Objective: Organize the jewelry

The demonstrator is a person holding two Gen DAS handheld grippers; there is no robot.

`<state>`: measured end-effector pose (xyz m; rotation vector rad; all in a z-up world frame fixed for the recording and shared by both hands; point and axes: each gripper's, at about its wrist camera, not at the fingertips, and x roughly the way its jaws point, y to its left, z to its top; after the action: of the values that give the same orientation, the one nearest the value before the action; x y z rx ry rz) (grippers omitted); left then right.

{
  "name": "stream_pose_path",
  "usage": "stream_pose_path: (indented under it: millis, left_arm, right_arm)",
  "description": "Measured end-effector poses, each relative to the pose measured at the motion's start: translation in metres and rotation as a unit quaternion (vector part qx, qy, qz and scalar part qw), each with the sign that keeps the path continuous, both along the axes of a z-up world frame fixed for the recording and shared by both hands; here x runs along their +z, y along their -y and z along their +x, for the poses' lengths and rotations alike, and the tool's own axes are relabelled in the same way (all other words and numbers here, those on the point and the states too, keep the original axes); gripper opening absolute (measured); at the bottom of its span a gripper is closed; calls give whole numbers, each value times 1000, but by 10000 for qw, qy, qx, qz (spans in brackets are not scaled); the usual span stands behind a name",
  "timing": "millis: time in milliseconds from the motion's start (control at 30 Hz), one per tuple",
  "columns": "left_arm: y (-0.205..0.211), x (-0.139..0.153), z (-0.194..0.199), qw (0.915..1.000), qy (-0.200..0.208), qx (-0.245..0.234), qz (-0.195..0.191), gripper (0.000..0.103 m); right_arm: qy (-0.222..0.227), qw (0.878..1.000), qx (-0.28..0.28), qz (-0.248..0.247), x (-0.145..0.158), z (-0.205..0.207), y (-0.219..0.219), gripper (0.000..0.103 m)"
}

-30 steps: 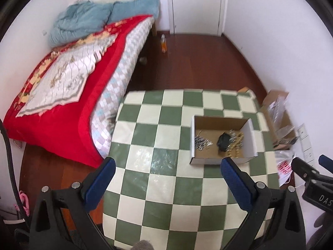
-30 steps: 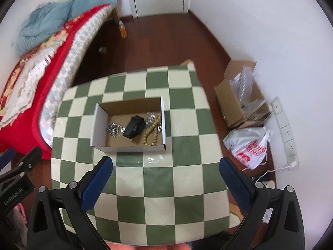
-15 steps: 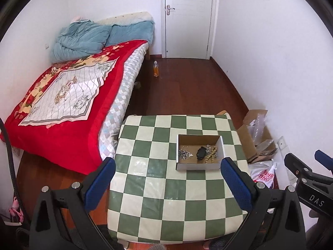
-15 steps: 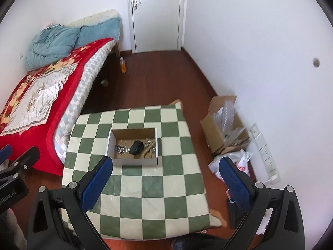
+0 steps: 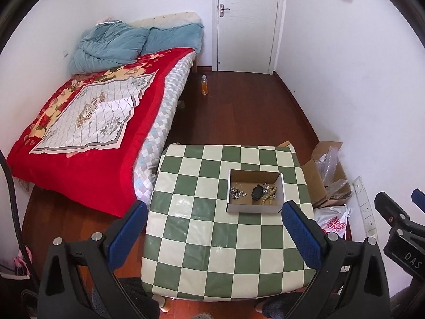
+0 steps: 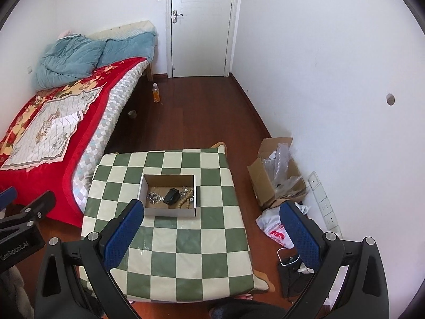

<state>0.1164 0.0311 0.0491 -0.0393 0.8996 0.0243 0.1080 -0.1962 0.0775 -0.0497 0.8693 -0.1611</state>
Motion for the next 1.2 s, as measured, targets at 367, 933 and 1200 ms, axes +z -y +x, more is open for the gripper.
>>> stream_pose_path:
  millis: [367,933,1200]
  left_arm:
    - [4,-1,2,9999,41,-46,123,103]
    - [8,2,-1,9998,78,-45,171,103]
    - [12,4,-3,9998,113,-30,163,103]
  right_arm:
    - [-1,10000,8,2,-3,2,-1,103]
    - [3,10000,33,-5,-1,-1,-1,103]
    - [-14,10000,14,48,-3,-5,-4,103]
